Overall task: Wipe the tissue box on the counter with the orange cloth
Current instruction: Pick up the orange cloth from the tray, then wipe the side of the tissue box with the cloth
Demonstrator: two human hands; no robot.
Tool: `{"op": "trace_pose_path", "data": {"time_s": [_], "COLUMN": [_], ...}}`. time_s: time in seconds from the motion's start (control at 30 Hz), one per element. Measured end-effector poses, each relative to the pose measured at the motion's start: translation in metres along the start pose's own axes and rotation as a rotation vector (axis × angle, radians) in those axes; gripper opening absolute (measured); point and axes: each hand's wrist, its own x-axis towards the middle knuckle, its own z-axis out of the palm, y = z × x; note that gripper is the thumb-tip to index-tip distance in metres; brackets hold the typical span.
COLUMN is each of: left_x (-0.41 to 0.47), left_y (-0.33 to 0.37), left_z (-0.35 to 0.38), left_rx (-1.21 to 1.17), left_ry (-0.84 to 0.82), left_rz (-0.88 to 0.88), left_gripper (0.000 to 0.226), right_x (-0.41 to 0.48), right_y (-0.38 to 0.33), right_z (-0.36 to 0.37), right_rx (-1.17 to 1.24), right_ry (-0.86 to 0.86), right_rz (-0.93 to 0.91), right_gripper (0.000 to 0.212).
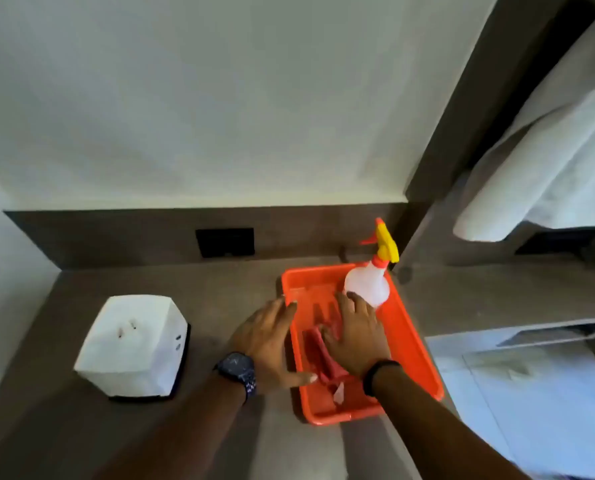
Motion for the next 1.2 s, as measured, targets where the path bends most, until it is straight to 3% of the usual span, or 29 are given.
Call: {"op": "trace_pose_path", "data": {"time_s": [0.1,0.2,0.3,0.5,0.57,0.67,0.73,0.8,0.87,0.97,1.1,1.2], "left_x": [0.006,0.013,0.013,0.012,0.010,0.011,0.009,0.001,-0.014,-0.042,-0.064,-0.068], "left_y": [0.000,-0.003,-0.004,0.000,-0.002,-0.017,-0.042,-0.071,-0.101,-0.137,-0.169,-0.178], "left_z": [0.025,0.050,0.061,0.060,0.050,0.009,-0.034,-0.079,-0.117,-0.146,-0.136,-0.121], "left_rx": [0.033,0.020,-0.030,-0.001,-0.027,-0.055,-0.027,-0.010,0.026,0.164,0.280,0.315], "left_ry": [-0.067,-0.029,0.005,-0.004,-0.009,0.073,0.155,0.224,0.201,0.005,-0.344,-0.358], "left_rz": [0.054,0.083,0.083,0.062,0.057,0.083,0.104,0.121,0.089,-0.013,-0.150,-0.151], "left_gripper": [0.126,0.124,0.122,0.121,0.125,0.125,0.121,0.119,0.123,0.143,0.167,0.162], "right_x": [0.000,0.004,0.010,0.009,0.009,0.011,0.018,0.020,0.015,0.004,-0.004,0.000], "right_y": [0.016,0.028,0.030,0.027,0.026,0.007,-0.026,-0.070,-0.114,-0.160,-0.192,-0.216], "right_z": [0.026,0.048,0.060,0.069,0.065,0.048,0.040,0.042,0.053,0.086,0.127,0.146], "right_rx": [-0.145,-0.205,-0.234,-0.192,-0.076,0.334,0.563,0.803,1.075,1.315,1.346,1.256], "right_ry": [-0.163,-0.231,-0.219,-0.097,-0.031,0.209,0.430,0.490,0.348,0.067,-0.108,-0.098], "right_rz": [0.028,0.024,0.041,0.063,0.100,0.178,0.109,0.057,0.095,0.214,0.289,0.243], "right_gripper": [0.072,0.079,0.077,0.053,0.049,0.046,0.045,0.029,0.020,0.019,0.004,0.028]}}
